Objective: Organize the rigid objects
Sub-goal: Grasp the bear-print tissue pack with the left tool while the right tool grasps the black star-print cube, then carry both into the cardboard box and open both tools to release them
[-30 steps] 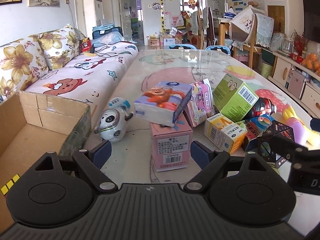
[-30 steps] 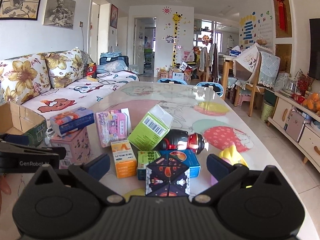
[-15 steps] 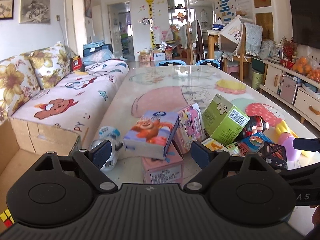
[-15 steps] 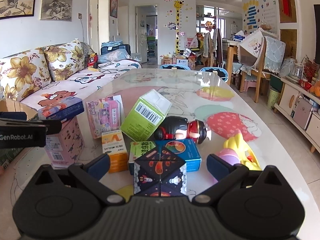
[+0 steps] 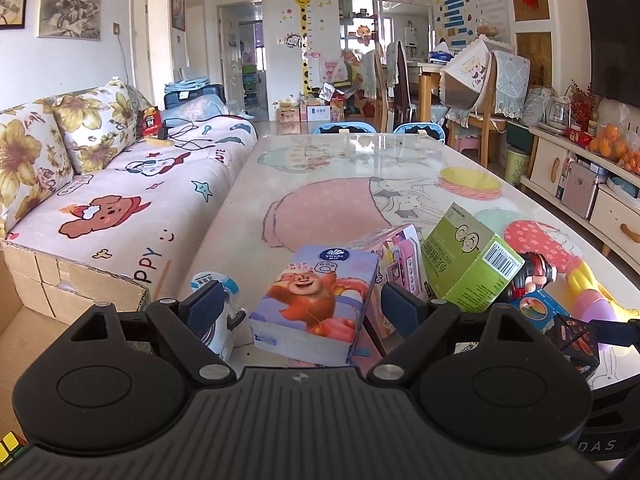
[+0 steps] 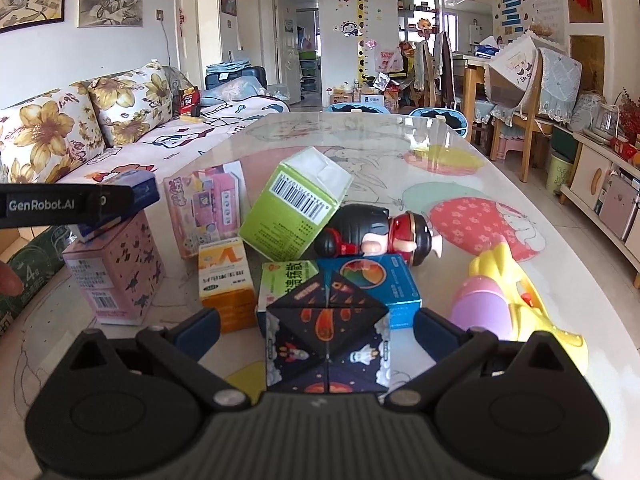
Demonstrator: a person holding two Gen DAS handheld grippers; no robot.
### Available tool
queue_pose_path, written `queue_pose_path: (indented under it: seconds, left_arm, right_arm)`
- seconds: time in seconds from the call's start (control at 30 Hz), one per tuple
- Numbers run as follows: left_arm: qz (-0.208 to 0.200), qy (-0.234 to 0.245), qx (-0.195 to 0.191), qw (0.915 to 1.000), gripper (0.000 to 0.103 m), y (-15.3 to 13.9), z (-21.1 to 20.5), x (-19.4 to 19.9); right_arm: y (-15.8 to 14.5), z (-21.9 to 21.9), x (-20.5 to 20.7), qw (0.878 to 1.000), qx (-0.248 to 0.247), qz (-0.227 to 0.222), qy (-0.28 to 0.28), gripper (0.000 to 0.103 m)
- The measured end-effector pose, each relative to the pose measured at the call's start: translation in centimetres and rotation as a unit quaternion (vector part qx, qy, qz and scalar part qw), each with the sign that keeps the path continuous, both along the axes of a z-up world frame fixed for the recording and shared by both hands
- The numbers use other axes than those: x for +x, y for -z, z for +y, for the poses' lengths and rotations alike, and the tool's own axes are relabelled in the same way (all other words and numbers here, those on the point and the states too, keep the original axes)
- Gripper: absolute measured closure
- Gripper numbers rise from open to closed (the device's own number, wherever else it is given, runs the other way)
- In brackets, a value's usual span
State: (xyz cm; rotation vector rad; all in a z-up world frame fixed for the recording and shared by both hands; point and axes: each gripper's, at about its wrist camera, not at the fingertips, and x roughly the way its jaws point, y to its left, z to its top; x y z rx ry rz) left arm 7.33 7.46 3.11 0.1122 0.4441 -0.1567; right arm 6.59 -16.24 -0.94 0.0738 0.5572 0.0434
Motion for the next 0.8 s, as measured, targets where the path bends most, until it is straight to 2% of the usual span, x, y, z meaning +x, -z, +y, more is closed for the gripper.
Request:
queue_pose_path:
  seconds: [0.1,0.17,0.23,0.3,0.33,0.4,0.47,0.8]
  left_arm:
    - [0.010,-0.010,-0.002,0.9999,0.005,0.0,0.2,0.0]
    - [0.016,-0.017,-0.004,0.9997,0.015,0.0,0.5,-0.1]
    - [0.021,-0.020,-0.006,0.9996,0.031,-0.1,0.4,-0.2]
    - [0.022,-0.022,-0.012,0.9994,0.039,-0.2,0.5,-0.4]
    - [0.023,-0.023,-0.013,0.9994,0.039,-0.2,0.5,-0.5]
    - [0.021,-0.024,-0.011,0.9994,0.039,-0.3,0.4,-0.8]
    - [0.020,-0.026,-0.010,0.9994,0.039,-0.3,0.3,-1.1]
    - [-0.002,-0.031,-0.024,0.9992,0.040,-1.2,0.6,-2.8]
  right_arm:
    - [0.2,0.1,0.2,1.000,-0.004,0.008,0.001,0.001]
    - [0.4,0.2,0.4,1.000,-0.004,0.012,0.001,0.002]
    - [0.5,0.2,0.5,1.000,-0.002,0.017,0.002,0.006]
    - [0.5,0.2,0.6,1.000,-0.003,0.019,0.004,0.013]
    - [0.6,0.3,0.6,1.000,-0.004,0.021,0.004,0.017]
    - [0.7,0.3,0.6,1.000,-0.008,0.025,0.005,0.034]
    - [0.8,0.2,0.6,0.999,-0.014,0.027,0.010,0.046]
    - [0.7,0.5,0.0,1.000,-0.016,0.018,0.010,0.046]
